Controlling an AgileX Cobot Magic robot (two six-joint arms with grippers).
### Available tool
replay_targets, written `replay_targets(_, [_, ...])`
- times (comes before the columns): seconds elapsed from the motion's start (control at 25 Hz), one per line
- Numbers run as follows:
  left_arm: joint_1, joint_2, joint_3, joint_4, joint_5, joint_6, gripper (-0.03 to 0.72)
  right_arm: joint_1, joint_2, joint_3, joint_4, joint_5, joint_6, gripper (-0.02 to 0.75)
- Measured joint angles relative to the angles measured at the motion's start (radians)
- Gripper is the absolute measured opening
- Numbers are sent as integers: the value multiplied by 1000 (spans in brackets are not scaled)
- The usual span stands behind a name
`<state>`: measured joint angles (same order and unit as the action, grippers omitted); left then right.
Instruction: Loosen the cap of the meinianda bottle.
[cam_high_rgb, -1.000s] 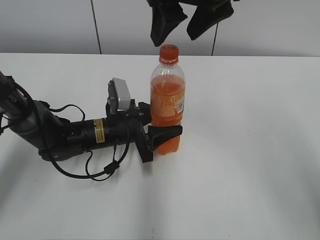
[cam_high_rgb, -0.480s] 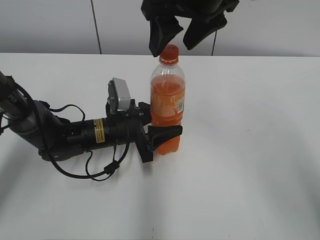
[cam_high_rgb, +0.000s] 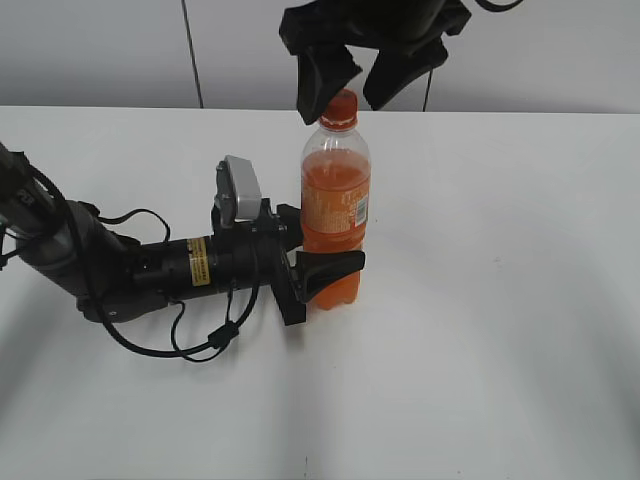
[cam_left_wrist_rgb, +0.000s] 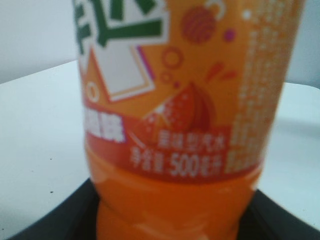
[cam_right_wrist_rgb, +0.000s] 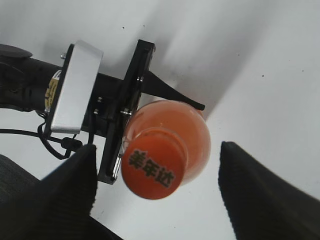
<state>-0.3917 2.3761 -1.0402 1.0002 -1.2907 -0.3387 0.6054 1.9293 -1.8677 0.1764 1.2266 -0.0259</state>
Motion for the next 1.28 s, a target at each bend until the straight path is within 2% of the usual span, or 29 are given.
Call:
replay_targets(0.16, [0,0,0,0,0,0,395,0,0,0,0,0,0,545])
replay_targets(0.24, [0,0,0,0,0,0,395,0,0,0,1,0,0,501])
replay_targets(0.32, [0,0,0,0,0,0,395,0,0,0,0,0,-2,424])
replay_targets(0.44, [0,0,0,0,0,0,395,0,0,0,4,0,-30,265])
replay_targets(0.84, [0,0,0,0,0,0,395,0,0,0,6,-1,-138,267])
replay_targets(1.28, [0,0,0,2,0,3,395,0,-1,0,8,0,-662,267])
